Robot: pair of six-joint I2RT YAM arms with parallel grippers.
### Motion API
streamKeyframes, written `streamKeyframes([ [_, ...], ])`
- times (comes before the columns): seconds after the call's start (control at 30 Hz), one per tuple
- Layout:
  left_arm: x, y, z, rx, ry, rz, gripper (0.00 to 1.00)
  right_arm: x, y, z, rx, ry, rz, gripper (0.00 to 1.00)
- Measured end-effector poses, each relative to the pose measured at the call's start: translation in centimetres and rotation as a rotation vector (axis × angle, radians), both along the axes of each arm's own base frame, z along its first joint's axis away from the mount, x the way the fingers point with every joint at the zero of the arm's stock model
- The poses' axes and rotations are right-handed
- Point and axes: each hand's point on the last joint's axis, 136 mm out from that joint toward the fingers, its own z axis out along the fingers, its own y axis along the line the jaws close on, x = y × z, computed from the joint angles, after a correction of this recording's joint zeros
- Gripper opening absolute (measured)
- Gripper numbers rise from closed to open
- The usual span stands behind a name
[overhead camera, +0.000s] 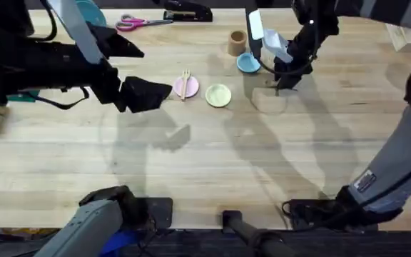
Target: Pick up a utensil and set it on the pink plate, then put the other utensil in the container.
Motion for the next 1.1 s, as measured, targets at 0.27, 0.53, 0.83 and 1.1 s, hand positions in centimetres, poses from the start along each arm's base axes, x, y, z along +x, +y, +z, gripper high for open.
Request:
streamKeyframes([
  [0.27,0.0,0.0,0.0,0.000,0.000,0.000,0.995,0.0,-0.1,0.1,-0.004,-0.001,-0.003,0.083],
  [0.53,0.0,0.0,0.0,0.000,-0.001,0.000,0.996,0.0,-0.1,0.1,-0.004,-0.001,-0.003,0.073],
  [0.83,0.0,0.0,0.0,0.000,-0.001,0.000,0.995,-0.3,-0.3,0.4,-0.020,-0.003,-0.001,0.061],
  [1.1,0.0,0.0,0.0,0.000,-0.001,0.000,0.995,-1.3,1.4,6.9,0.120,-0.110,-0.067,0.035],
])
